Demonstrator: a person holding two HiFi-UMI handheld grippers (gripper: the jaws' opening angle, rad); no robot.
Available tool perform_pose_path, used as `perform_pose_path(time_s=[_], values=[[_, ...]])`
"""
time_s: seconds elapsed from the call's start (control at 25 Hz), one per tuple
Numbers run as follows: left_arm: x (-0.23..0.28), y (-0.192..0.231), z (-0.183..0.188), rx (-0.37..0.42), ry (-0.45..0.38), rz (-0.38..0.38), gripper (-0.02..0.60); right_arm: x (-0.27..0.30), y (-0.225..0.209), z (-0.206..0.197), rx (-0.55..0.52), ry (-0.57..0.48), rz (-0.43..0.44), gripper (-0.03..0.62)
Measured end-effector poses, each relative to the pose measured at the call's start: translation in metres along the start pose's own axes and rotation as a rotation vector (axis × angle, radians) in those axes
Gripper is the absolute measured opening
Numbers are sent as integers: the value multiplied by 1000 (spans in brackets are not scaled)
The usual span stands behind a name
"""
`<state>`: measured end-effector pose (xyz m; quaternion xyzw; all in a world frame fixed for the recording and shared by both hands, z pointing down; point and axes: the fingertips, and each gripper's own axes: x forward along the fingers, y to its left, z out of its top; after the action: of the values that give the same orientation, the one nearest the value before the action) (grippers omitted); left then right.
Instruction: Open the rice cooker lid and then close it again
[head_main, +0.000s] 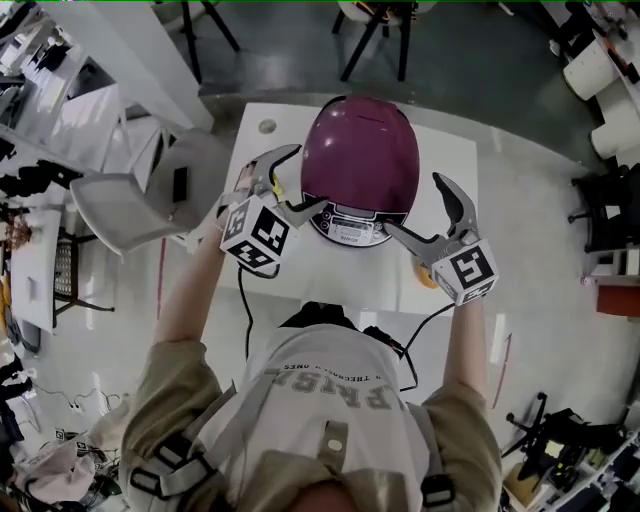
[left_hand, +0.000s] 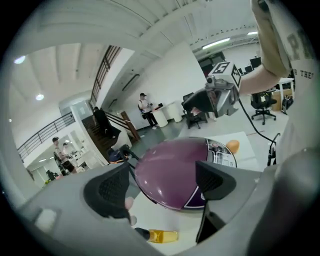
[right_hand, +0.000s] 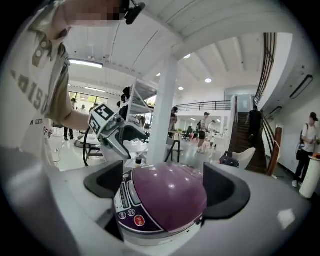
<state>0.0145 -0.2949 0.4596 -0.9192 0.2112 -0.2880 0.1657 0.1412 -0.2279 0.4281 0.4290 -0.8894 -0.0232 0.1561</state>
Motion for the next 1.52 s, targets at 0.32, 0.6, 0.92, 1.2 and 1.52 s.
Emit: perform_pose_path(time_s=[0.32, 0.6, 0.92, 1.2, 1.52], values=[[-27, 27, 25, -223, -140, 266, 270, -15, -11, 35, 26, -160, -196, 395], [-40, 28, 52, -363, -298, 366, 155, -16, -16, 54, 145, -281, -321, 178], [-47, 23, 73, -429, -381, 438, 25, -6, -5, 60, 164, -298, -395, 82], [-59, 20, 81, -477, -439, 458, 9, -10, 1, 66, 160, -311, -437, 2], [-71, 23, 79, -503, -471, 503, 9, -11, 4, 72, 113, -311, -517, 2]])
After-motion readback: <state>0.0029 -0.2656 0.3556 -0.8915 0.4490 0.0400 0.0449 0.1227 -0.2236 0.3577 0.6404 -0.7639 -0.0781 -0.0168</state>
